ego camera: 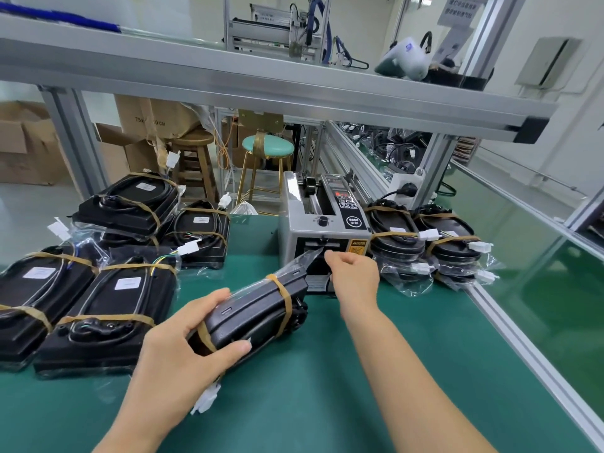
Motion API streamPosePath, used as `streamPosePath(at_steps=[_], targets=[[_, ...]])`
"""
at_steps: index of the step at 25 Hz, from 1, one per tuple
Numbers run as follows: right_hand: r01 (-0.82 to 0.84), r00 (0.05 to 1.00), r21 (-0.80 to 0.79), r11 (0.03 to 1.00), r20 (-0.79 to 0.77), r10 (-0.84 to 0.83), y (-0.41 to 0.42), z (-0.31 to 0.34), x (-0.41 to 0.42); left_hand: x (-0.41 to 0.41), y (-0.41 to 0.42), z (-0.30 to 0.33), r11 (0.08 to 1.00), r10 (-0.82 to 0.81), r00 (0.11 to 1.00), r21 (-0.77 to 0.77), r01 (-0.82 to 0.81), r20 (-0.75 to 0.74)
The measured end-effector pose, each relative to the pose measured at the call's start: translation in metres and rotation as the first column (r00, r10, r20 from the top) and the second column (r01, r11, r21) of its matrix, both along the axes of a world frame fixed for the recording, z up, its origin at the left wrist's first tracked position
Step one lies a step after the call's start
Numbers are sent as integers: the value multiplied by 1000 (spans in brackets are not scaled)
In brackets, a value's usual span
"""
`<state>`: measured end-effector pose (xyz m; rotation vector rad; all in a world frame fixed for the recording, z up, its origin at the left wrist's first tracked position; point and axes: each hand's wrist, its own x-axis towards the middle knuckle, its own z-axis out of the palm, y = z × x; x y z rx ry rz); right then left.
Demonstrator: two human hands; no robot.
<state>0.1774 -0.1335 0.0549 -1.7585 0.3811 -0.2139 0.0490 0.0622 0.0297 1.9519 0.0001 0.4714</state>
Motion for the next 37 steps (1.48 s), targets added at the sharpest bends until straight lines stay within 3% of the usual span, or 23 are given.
streamPosePath(at_steps=[5,10,13,15,17,18,22,27,37], targets=[[148,987,113,983,-78,-140,8,0,12,0,-1,-3,1000,-14,1000,27,14,25],[247,964,361,899,-190,-188,16,8,14,-2,-3,-6,999,-34,998,32,32,52],[139,989,536,833,-125,-84,0,27,-17,-3,-8,-7,1000,12,997,28,-14,71],[-163,986,433,886,61,152,-4,38,-51,-4,-19,-8,997,72,993,34,-75,95],[-471,882,300,830,146,448,4,41,-84,-6,-30,-10,991,121,986,34,-126,114],[-543,840,270,795,157,519,8,37,-94,-6,-34,-10,989,141,983,24,-145,115],[-558,830,225,799,123,545,21,22,-107,-8,-42,-9,980,198,974,-4,-199,112],[-508,855,-104,855,60,515,32,19,-109,-9,-47,-5,974,219,968,31,-224,125],[-519,850,-137,844,22,526,35,20,-109,-10,-49,-4,970,238,962,16,-242,136]])
